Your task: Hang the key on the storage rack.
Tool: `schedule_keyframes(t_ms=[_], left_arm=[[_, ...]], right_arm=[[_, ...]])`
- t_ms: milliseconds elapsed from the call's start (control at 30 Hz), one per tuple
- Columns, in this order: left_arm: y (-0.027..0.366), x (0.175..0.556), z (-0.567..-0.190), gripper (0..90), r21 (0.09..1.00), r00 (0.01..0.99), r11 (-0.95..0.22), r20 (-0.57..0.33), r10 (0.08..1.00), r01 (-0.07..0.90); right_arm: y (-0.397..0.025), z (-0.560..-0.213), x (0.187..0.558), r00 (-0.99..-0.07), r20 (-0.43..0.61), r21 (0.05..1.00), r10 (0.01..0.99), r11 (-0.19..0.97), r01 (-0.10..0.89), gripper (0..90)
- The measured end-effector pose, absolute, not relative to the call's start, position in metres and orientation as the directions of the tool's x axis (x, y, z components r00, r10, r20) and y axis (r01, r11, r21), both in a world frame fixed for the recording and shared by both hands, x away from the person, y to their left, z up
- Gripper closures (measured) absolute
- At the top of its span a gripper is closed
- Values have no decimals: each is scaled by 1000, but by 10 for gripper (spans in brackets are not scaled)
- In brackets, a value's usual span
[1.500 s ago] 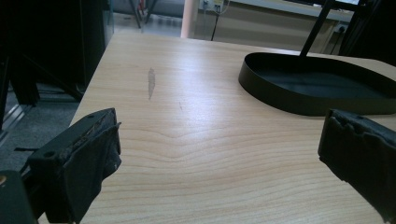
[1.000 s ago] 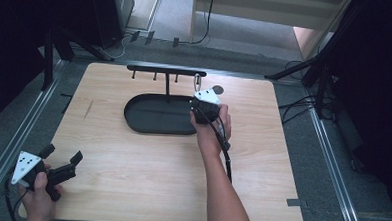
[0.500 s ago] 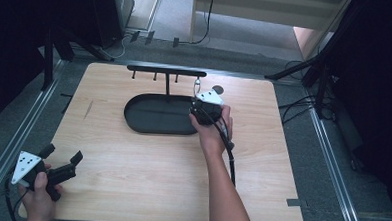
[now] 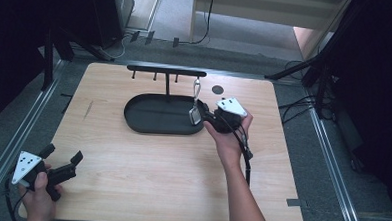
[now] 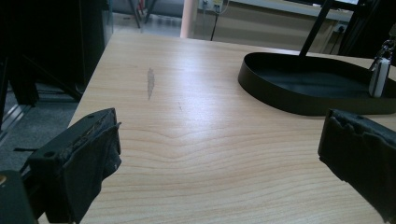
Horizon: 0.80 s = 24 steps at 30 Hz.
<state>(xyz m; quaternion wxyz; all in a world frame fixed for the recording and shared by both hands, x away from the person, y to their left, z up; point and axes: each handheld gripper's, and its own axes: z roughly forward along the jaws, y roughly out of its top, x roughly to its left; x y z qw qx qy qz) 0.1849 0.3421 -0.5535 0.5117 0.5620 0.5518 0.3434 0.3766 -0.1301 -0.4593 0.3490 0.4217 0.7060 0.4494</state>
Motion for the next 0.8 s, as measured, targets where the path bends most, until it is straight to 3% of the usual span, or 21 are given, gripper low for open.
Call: schedule_keyframes(t_ms=[67,200,467,800], left_arm=[[342,185,-553,0,954,155,131,-177,972,269],[342,185,-553,0,955,155,128,-174,972,269],[341,185,-553,0,955,151,125,-170,974,270],[341,184,-553,0,955,144,126,-169,975,268]], right_arm=[[-133,-459,375,-392,-113,928,913,238,286,293],[-159,-456,361,-361,-84,917,929,214,336,167],[-211,-468,330,-357,-35,933,933,159,324,11],[-270,-489,294,-300,3,938,954,101,333,0]])
